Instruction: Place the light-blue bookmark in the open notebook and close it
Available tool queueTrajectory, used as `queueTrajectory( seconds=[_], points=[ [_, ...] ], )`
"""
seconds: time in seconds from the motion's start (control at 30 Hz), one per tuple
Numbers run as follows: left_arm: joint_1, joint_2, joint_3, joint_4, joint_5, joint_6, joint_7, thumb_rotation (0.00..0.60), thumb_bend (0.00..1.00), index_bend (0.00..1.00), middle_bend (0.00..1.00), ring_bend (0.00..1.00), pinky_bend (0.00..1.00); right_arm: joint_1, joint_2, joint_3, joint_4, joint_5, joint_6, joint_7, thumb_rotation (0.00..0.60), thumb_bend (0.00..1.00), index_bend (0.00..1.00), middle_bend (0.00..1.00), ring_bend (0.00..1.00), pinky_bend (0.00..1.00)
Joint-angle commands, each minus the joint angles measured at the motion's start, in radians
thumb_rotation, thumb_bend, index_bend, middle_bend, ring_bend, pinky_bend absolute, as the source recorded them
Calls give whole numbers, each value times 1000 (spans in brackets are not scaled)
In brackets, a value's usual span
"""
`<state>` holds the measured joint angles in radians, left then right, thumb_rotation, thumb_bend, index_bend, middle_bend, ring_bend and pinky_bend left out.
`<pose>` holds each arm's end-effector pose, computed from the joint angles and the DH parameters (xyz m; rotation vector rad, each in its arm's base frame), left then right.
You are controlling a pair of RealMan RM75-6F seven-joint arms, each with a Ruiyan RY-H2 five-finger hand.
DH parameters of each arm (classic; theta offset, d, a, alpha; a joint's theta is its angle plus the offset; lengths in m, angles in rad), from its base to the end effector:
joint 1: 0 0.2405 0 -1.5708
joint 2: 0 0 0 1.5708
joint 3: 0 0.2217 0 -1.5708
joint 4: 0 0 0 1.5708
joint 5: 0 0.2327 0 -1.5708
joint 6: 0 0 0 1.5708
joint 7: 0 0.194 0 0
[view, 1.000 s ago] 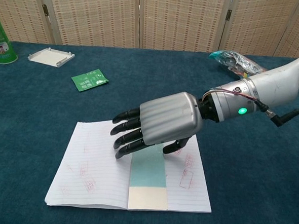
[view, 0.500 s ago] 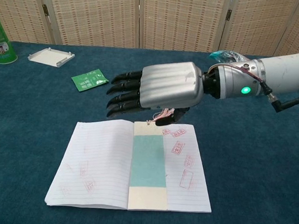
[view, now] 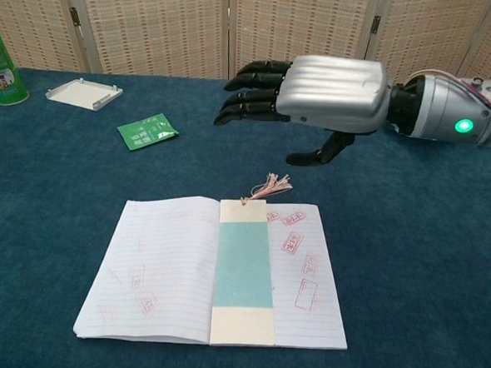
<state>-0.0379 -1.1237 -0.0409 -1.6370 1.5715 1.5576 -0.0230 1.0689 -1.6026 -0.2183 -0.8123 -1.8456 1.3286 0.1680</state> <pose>-0.2758 0.2140 0.1252 -1.3664 -0.8966 -0.9893 -0.0670 -0.3828 -0.0428 2.4124 0.1499 1.1386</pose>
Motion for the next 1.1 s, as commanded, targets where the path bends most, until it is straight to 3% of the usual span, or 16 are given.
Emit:
queueTrajectory(
  seconds=[0.03,0.27,0.67,1.1],
  points=[
    [-14,-1,-4,7,12,-9,-4,600,173,186,198,143,219,-81,127,44,-209,94,-53,-124,600,286,146,140,3,0],
    [-48,-12,-12,18,39,-24,-1,600,173,191,198,143,219,-155,230,52,-381,133,-72,-220,600,286,156,152,3,0],
    [-84,-26,-8,26,69,-39,2,600,173,193,198,144,219,-235,269,43,-481,72,-56,-257,600,287,156,152,3,0],
    [-226,-67,47,149,294,-107,-70,600,173,196,198,144,218,-352,376,96,-576,132,3,-311,600,278,156,152,3,0]
  ],
)
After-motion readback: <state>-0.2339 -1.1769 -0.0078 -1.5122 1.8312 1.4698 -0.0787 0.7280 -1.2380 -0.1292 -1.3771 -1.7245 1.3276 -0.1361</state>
